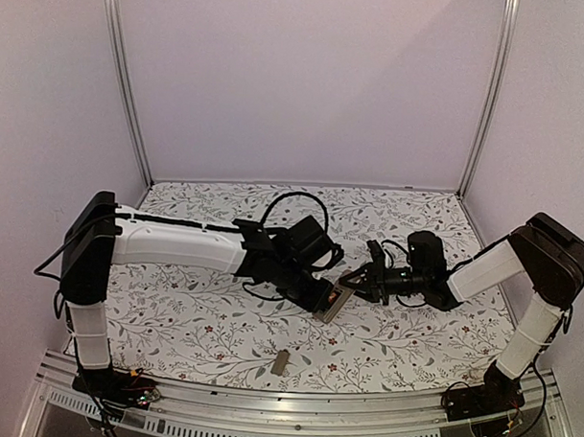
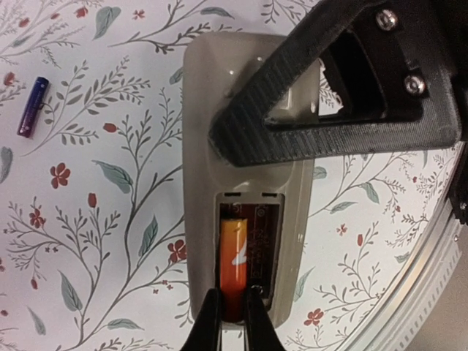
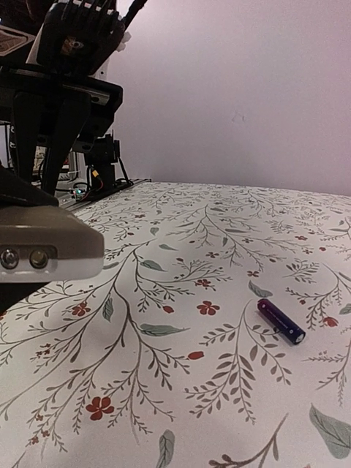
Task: Load the batteries into the remote control
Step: Place the battery in the battery compartment.
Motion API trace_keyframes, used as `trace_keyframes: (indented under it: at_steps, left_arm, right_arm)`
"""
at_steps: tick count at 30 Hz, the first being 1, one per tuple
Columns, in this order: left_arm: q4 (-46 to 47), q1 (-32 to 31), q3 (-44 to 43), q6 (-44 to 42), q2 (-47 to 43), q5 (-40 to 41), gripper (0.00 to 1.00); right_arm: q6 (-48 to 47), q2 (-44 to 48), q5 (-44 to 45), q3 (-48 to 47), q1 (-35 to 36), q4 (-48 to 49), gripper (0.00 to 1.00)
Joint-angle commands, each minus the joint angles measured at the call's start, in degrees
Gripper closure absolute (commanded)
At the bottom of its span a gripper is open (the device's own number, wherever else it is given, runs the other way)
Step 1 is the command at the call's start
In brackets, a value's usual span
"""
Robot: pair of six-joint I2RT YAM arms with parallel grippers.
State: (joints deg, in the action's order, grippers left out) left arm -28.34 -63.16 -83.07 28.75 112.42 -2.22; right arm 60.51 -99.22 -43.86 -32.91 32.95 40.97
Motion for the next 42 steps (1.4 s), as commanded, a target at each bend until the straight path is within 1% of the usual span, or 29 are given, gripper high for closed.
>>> trace_keyframes:
  at_steps: [1, 2, 4, 8, 16, 19, 25, 32, 34, 40, 42]
  left_arm:
    - [-2.22, -0.80, -1.68, 0.56, 2.32, 3.91, 1.00]
    - [-2.46, -0.87, -2.16, 0.49, 2.63, 3.97, 1.00]
    - [-2.49, -1.15, -2.59, 0.32, 2.93, 4.27, 0.95]
    - [-2.88, -1.43, -3.46, -0.50, 3.69, 5.16, 0.93]
    - [-4.04, -1.44, -3.97, -1.33, 4.50, 5.60, 0.93]
    - [-4.71, -1.60, -4.35, -1.29, 5.30, 5.91, 0.97]
    - [-6.34, -2.26, -6.05, -1.85, 7.28, 8.28, 0.91]
    - [-7.71, -3.33, -7.66, -2.42, 9.15, 9.49, 0.88]
    - [-8.28, -3.61, -8.09, -2.62, 9.49, 10.61, 0.87]
    - [-11.85, -3.90, -9.04, -2.94, 10.17, 15.50, 0.86]
    - [-13.68, -3.90, -9.93, -2.83, 10.71, 16.86, 0.83]
  right_arm:
    - [3.06, -1.18, -2.31, 0.40, 0.47, 5.98, 1.00]
    - [3.16, -1.23, -2.49, 0.39, 0.50, 6.12, 1.00]
    - [3.36, -1.19, -2.63, 0.39, 0.50, 6.22, 1.00]
    - [3.62, -0.94, -2.99, 0.47, 0.47, 6.57, 1.00]
    - [4.07, -0.71, -3.42, 0.65, 0.50, 7.33, 1.00]
    - [4.97, -0.31, -3.51, 0.57, 0.48, 8.25, 1.00]
    - [6.86, 0.76, -3.78, 0.39, 0.48, 9.95, 1.00]
    - [8.90, 0.83, -3.78, 0.47, 0.48, 12.50, 1.00]
    - [9.80, 0.64, -3.93, 0.47, 0.41, 13.57, 1.00]
    - [10.84, 0.45, -4.21, 0.82, 0.35, 14.78, 1.00]
    - [11.16, 0.64, -4.22, 0.91, 0.33, 15.09, 1.00]
